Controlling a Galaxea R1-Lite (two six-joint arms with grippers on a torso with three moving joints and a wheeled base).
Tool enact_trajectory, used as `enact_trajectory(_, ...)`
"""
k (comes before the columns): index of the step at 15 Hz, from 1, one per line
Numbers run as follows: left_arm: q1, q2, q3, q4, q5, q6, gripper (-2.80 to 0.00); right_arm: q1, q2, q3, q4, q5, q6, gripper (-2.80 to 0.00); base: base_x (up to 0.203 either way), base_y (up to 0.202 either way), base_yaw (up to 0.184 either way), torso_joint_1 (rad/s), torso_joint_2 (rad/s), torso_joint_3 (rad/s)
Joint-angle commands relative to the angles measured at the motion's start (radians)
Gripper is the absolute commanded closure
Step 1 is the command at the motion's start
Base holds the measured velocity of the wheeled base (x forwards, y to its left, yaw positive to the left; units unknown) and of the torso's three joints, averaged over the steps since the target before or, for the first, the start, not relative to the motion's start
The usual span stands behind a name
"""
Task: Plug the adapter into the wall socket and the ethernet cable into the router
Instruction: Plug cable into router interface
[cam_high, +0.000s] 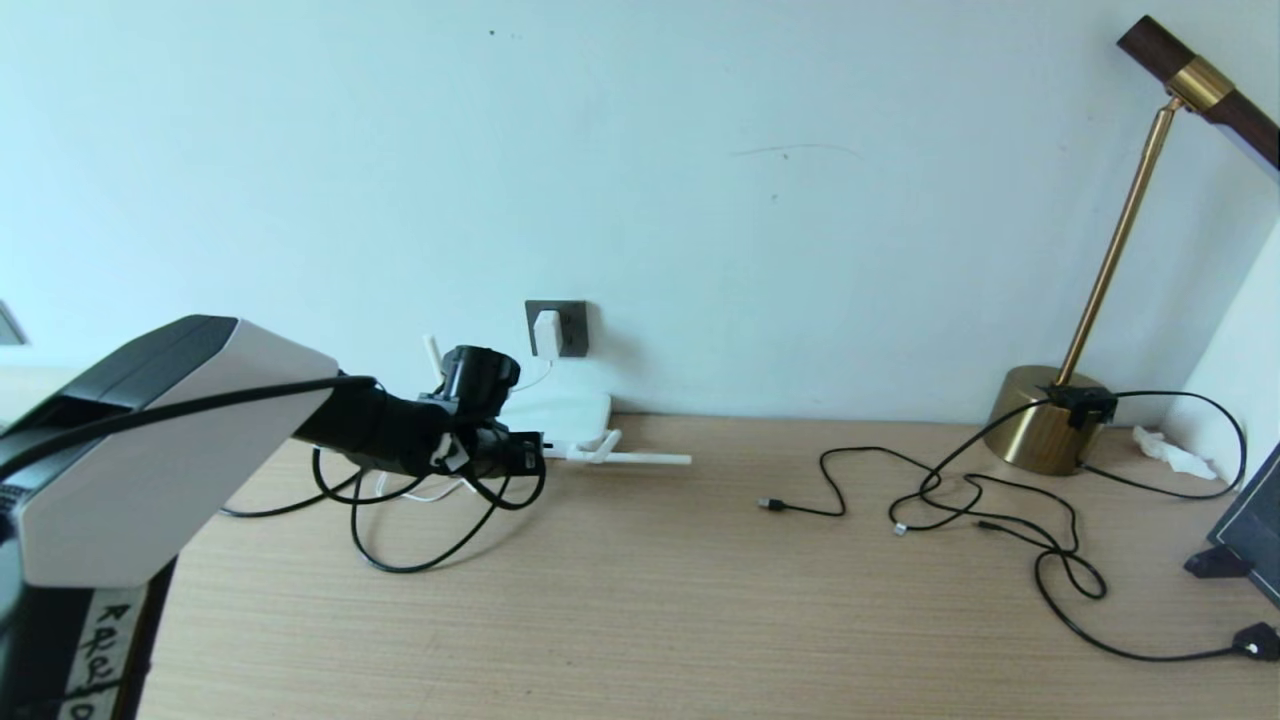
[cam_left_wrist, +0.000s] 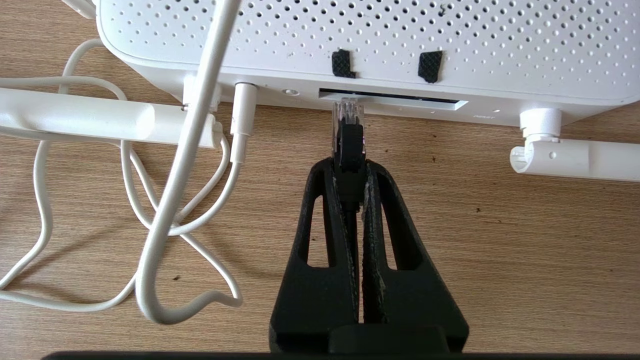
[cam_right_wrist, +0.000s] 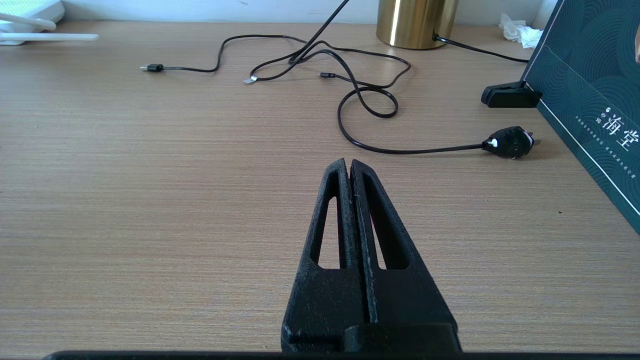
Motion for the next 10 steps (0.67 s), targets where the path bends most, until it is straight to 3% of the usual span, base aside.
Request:
enact_trajectory(1,0.0,0.003,-0.002,-0.001,0.001,-0.001,0.0,0.001,0.0,0.0,0.001,-0.001,0.0,0.0,0.0,0.0,0.0,0.0,0.0,0.0)
enact_trajectory(10,0.0,0.007,-0.011,0.004,0.003,-0.001,0.0,0.001,0.001,0.0,0.001,-0.001,0.0,0.0,0.0,0.0,0.0,0.0,0.0,0.0)
